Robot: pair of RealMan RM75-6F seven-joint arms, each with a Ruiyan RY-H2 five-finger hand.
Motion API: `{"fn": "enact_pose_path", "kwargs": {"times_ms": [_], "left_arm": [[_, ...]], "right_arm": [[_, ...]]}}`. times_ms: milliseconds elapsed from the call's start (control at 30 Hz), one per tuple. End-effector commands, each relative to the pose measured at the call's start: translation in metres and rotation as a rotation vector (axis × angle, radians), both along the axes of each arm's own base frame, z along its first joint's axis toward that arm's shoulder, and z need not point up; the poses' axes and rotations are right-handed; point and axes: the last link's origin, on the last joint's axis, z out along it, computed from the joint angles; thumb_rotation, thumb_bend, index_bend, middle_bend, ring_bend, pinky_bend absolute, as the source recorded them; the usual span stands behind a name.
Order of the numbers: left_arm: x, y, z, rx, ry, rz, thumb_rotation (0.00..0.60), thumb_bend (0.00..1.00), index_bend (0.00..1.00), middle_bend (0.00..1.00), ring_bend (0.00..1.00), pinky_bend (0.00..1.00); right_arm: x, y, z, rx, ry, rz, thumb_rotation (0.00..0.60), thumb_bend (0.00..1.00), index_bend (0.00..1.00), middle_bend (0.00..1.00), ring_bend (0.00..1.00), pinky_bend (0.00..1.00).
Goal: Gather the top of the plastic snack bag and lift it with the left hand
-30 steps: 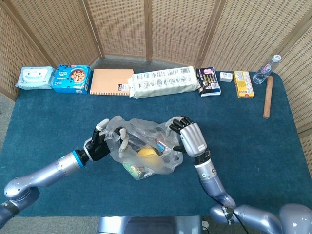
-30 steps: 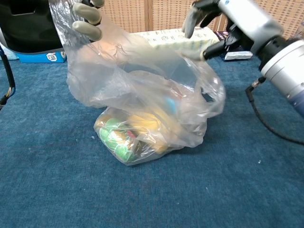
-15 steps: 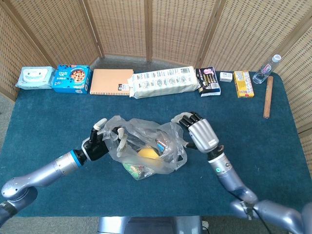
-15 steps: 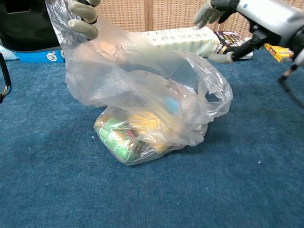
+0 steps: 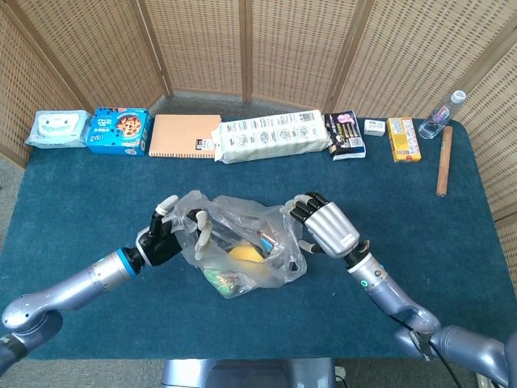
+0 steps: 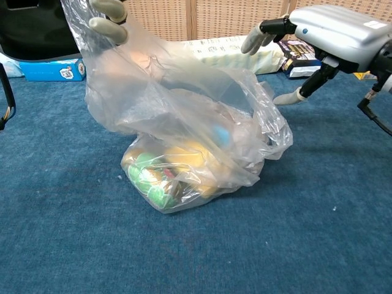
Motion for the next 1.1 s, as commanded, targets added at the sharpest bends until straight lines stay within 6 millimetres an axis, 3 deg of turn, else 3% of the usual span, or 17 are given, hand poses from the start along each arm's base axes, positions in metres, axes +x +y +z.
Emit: {"fn": "enact_pose_path", "kwargs": {"times_ms": [33,300,633,767,900,1100], "left_arm": [[-0.001,-0.001,0.001,0.002,0.000,0.003,0.000,0.28,0.55,0.61,0.65,0.62],[-0.001,-0.002,0.000,-0.001,-0.004,0.003,0.000,0.28,0.55,0.61,0.65,0.62],[0.000,0.000,0.002,0.007,-0.004,0.006,0.000,0.28,0.55,0.61,0.65,0.62],[0.000,0.001,0.002,0.007,-0.002,0.009,0.000,0.28,0.55,0.61,0.65,0.62],[0.001,0.002,0.000,0.006,-0.004,0.013,0.000,0.28,0.55,0.61,0.65,0.62],[0.004,0.003,-0.001,0.007,-0.010,0.009,0.000,0.28,0.55,0.61,0.65,0.62]], "right_arm": [[-0.002,-0.004,0.005,-0.034,0.013,0.009,0.600,0.16,0.26,0.29,0.25,0.22],[-0.017,-0.009,0.017,-0.081,0.065,-0.002,0.600,0.16,0.26,0.29,0.25,0.22],[-0.023,-0.010,0.000,-0.058,0.114,0.010,0.600,0.15,0.26,0.29,0.25,0.22],[-0.016,-0.008,-0.007,-0.034,0.085,0.017,0.600,0.14,0.26,0.29,0.25,0.21],[0.008,-0.004,-0.024,0.032,-0.018,0.021,0.600,0.13,0.26,0.29,0.24,0.21],[0.028,0.000,-0.038,0.074,-0.093,0.008,0.600,0.13,0.25,0.28,0.23,0.19]]}}
